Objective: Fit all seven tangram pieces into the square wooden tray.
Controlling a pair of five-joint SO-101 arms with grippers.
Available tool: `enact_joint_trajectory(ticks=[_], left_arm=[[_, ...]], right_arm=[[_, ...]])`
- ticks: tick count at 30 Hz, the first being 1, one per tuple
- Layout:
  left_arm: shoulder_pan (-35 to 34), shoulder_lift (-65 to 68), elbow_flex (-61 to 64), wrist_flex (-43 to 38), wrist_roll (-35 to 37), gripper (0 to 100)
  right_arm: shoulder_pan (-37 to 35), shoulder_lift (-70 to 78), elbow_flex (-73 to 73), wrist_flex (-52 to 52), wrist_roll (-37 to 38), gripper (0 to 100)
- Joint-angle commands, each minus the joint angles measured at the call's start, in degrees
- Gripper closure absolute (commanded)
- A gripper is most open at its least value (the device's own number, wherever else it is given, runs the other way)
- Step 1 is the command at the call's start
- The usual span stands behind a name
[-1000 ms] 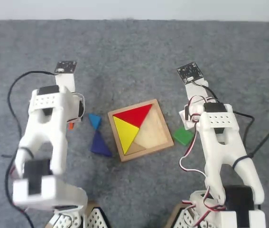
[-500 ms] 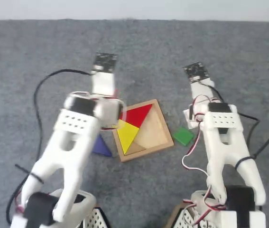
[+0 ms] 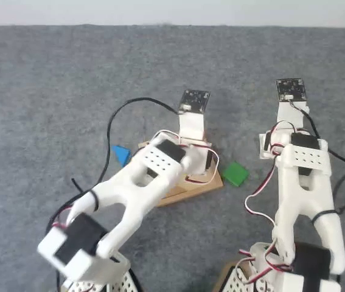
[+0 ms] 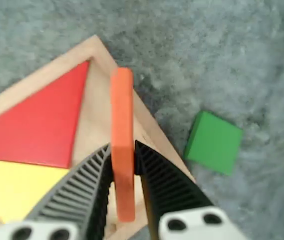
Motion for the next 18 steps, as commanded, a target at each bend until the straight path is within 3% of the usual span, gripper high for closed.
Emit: enact_joint_trajectory(ticks=[1, 18], left_arm=[[0.4, 1.5, -3.6, -1.1, 1.6, 97], [0.0, 3.5, -6.0, 2.8, 1.8, 86]], right_arm=[[0.3, -3.4, -2.0, -0.8, -0.5, 93.9], [0.0, -2.9, -2.0, -0.9, -0.5, 93.8]])
